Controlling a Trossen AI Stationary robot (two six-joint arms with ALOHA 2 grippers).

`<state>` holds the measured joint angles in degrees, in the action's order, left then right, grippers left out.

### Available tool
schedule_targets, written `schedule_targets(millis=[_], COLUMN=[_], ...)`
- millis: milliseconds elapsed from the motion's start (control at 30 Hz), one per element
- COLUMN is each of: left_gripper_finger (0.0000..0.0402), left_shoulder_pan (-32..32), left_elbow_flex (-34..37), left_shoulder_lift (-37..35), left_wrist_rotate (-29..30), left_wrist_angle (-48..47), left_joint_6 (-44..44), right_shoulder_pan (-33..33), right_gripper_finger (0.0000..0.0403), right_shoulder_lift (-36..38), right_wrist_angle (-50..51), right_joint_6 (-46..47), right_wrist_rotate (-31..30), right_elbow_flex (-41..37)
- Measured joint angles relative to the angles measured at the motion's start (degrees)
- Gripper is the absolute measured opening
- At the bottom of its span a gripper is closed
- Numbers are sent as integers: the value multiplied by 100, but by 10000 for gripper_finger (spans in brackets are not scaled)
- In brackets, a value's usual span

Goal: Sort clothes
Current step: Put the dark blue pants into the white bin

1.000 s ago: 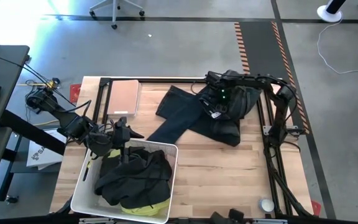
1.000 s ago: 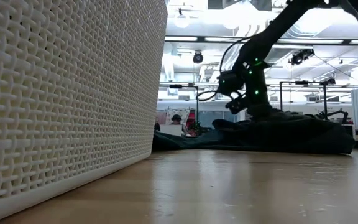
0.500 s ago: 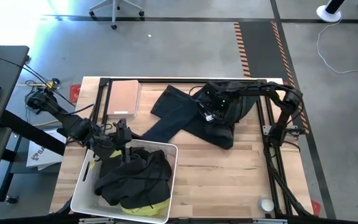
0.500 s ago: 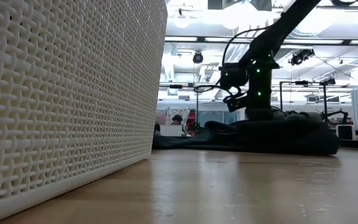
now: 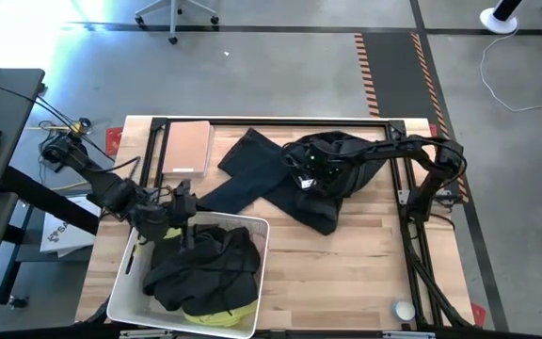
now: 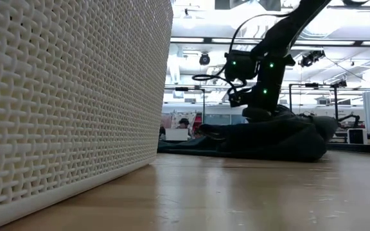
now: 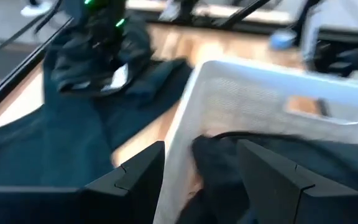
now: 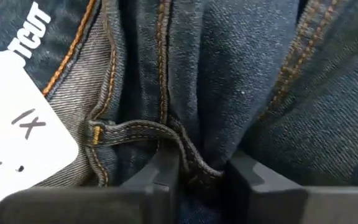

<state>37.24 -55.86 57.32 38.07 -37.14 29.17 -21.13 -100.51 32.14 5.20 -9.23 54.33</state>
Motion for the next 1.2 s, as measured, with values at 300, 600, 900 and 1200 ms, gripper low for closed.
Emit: schedule_targets(millis=[300, 600, 900, 1200], left_gripper_finger=[197, 197, 197, 197], left_shoulder_pan=[768, 976, 976, 961], left_elbow_flex=[-240, -264, -264, -176], left_shoulder_lift=[-659, -1274, -1655, -1603], left_wrist_rotate=[996, 1816, 1977, 2505], left_wrist_angle=[150, 144, 141, -73], left_joint_6=[-399, -594, -683, -696], right_shoulder_pan=[94, 532, 1313, 1614], right_gripper_finger=[46, 46, 45, 45], right_shoulder_lift=[1267, 3290, 3552, 1816], right_wrist_angle=[-528, -2178, -4655, -4951], right_joint_6=[587, 364, -1149, -1684], right_wrist_rotate=[-108, -429, 38, 1842], right_elbow_flex=[-249, -113, 1450, 4576])
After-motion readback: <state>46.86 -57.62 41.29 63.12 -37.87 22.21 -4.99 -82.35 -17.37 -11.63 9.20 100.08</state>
